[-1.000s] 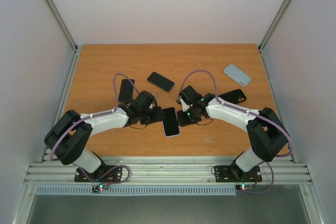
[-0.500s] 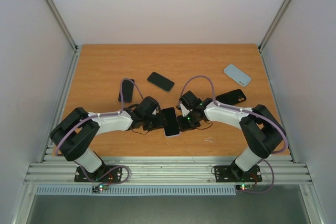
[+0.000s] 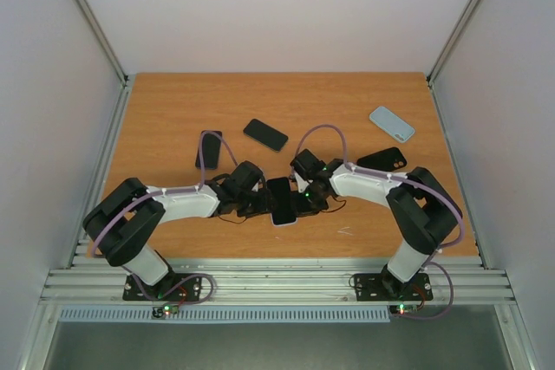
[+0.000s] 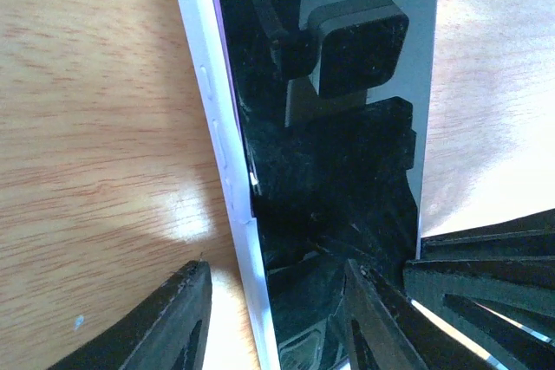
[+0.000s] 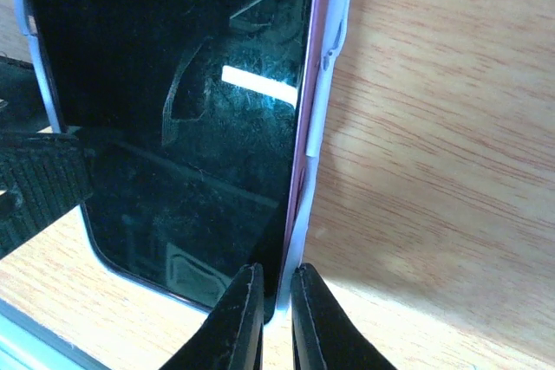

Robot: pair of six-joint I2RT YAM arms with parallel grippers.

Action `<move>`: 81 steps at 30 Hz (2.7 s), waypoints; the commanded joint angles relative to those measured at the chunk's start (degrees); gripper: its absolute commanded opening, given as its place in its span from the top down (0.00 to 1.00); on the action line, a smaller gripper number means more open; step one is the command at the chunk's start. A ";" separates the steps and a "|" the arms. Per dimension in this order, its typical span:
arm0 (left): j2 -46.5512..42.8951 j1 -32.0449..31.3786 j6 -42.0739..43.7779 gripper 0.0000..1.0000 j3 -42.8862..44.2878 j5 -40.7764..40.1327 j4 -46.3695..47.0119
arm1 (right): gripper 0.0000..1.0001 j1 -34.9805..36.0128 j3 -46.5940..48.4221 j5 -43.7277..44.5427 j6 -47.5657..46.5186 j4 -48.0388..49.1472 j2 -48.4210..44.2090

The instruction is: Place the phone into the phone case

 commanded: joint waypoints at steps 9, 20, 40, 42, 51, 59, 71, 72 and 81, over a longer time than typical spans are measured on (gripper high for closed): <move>0.52 -0.29 -0.50 0.63 -3.06 -1.34 -0.71 | 0.91 8.04 0.12 2.34 5.28 3.88 8.05; -6.76 0.11 -0.54 0.65 -5.27 -2.73 -3.71 | 0.88 10.14 -2.72 -6.58 9.54 10.01 -5.58; -0.30 8.24 8.55 0.45 8.18 2.00 -10.47 | 0.72 -8.22 4.11 -11.55 0.04 7.94 -2.16; 1.96 8.62 9.51 0.45 9.86 2.76 -10.79 | 0.72 -9.04 5.27 -12.48 -0.27 8.22 0.11; 7.69 8.73 11.99 0.50 14.08 2.14 -13.81 | 0.73 -11.23 7.70 -14.29 -0.65 10.33 6.81; 10.06 8.70 12.44 0.56 14.63 2.70 -14.29 | 0.78 -11.49 8.03 -15.37 -0.44 11.69 11.91; 11.91 7.71 12.20 0.61 15.08 1.59 -14.90 | 0.85 -11.17 7.49 -10.85 -0.32 10.05 18.24; 12.04 7.51 12.24 0.62 15.20 1.23 -15.14 | 0.85 -10.96 7.80 -9.48 -0.53 9.17 18.75; 12.97 5.68 12.33 0.61 15.54 -2.98 -17.10 | 0.85 -8.27 11.63 2.01 -1.14 1.53 23.18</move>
